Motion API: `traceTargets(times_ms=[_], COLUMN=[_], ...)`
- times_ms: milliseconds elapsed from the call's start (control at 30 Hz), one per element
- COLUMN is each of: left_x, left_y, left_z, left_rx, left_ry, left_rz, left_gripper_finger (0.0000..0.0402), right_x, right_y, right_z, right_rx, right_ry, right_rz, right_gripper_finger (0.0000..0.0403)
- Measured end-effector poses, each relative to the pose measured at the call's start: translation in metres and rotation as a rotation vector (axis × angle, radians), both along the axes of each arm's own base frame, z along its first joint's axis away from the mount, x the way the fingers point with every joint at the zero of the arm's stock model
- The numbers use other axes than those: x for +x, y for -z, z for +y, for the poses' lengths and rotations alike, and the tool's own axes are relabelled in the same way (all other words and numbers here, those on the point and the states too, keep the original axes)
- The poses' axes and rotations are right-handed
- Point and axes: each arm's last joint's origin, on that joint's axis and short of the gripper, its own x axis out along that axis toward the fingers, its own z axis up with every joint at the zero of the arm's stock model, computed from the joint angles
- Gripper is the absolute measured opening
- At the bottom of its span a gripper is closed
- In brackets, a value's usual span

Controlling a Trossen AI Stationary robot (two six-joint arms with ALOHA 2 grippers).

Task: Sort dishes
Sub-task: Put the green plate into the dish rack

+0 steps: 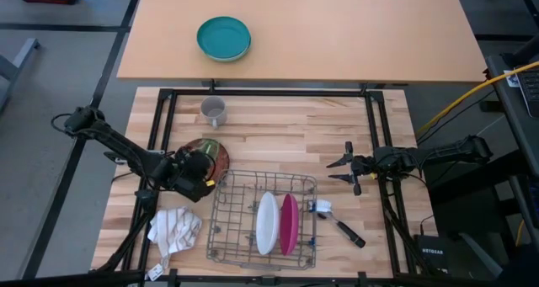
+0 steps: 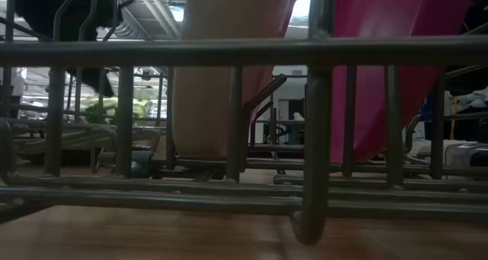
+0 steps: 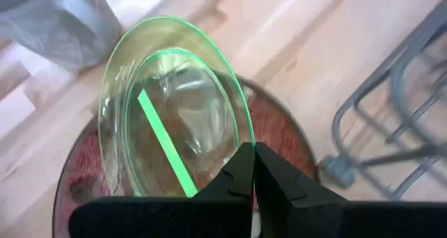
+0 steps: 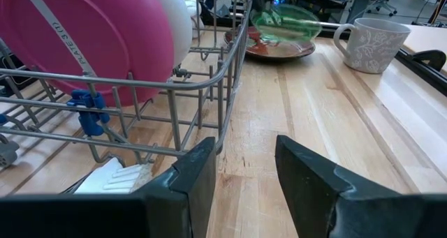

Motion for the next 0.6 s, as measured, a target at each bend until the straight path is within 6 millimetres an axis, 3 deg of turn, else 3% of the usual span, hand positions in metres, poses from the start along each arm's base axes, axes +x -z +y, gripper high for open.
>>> traceTargets(times_ms=[600], left_x=[-0.021], left_y=[-0.043], left_z=[0.013], left_rx=[-0.032], left_ry=[-0.039], left_rz=[-0.299], left_gripper_finger=[0.0000], right_x=[0.000], right_y=[0.000], right_z=[0.000], right_rx=[0.002], right_ry=[-0.007], right_rz=[0.000], right_gripper_finger=[0.0154])
